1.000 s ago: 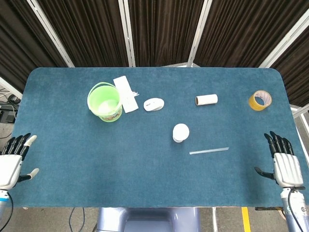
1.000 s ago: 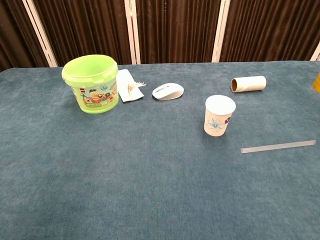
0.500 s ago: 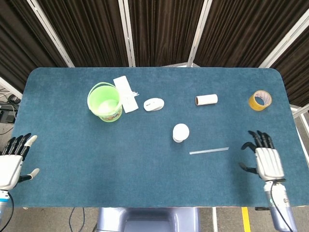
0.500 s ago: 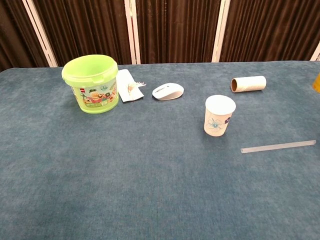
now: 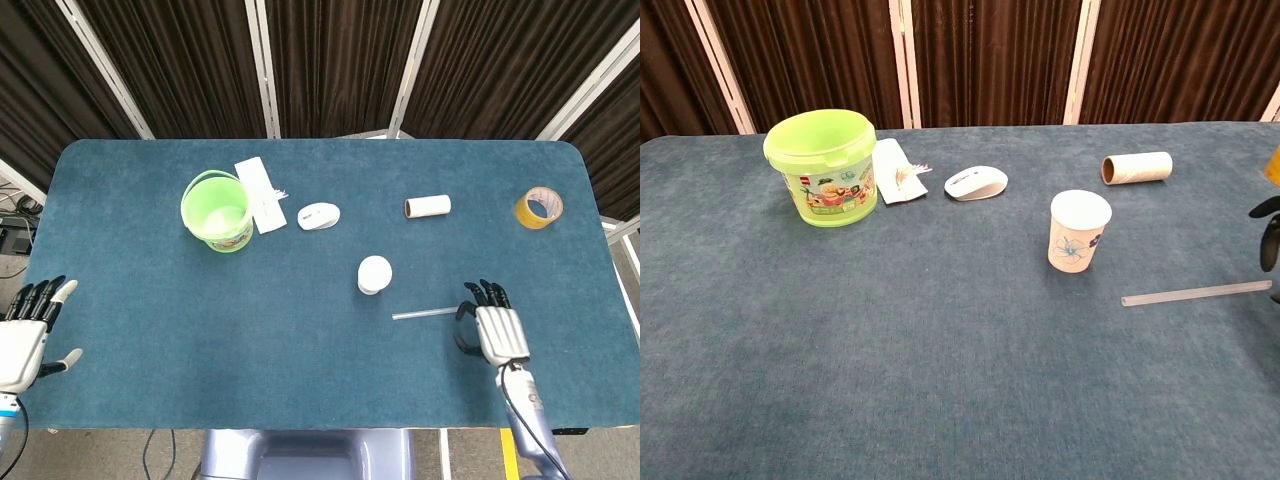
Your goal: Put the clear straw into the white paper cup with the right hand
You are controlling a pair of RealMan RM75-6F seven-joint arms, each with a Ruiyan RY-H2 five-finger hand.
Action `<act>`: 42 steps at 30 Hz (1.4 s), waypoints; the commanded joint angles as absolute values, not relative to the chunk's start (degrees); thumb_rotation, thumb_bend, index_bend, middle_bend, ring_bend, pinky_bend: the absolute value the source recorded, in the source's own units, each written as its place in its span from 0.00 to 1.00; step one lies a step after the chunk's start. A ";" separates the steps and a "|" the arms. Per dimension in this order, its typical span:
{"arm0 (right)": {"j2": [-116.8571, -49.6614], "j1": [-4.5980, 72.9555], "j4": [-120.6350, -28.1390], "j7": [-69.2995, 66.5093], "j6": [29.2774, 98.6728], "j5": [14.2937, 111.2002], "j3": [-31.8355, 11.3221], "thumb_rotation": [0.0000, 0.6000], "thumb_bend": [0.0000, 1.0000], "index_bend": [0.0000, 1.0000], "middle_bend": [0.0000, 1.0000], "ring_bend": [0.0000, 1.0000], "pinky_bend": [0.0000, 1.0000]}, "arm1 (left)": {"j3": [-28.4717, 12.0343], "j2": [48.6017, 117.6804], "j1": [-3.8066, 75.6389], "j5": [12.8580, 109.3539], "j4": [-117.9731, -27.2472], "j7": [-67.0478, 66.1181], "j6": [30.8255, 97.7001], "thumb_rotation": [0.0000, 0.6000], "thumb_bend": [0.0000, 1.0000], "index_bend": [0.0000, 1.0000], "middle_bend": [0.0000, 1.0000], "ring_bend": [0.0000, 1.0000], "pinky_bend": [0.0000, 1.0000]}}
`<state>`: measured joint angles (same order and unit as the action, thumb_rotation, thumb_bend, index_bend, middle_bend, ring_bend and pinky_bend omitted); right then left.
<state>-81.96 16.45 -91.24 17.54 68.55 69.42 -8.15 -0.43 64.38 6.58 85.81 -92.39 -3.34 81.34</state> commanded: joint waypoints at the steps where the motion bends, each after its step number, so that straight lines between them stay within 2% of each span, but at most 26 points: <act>1: -83.58 17.34 -89.21 18.46 67.67 67.70 -8.89 1.00 0.29 0.50 0.13 0.00 0.00 | -0.34 64.29 6.60 85.98 -92.39 -3.09 81.29 1.00 0.20 0.00 0.00 0.00 0.00; 24: -89.77 21.64 -83.30 20.32 64.02 60.82 -11.83 1.00 0.30 0.50 0.13 0.00 0.00 | -0.25 64.29 6.71 86.13 -92.36 -2.98 81.13 1.00 0.20 0.00 0.00 0.00 0.00; 42: -93.75 24.10 -79.75 22.02 62.19 57.09 -12.26 1.00 0.30 0.50 0.13 0.00 0.00 | -0.22 64.05 6.86 86.06 -92.39 -2.32 80.77 1.00 0.20 0.00 0.00 0.00 0.00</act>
<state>-93.63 24.02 -79.87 22.03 62.26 57.22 -12.23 -0.22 64.05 6.86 86.06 -92.39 -2.31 80.76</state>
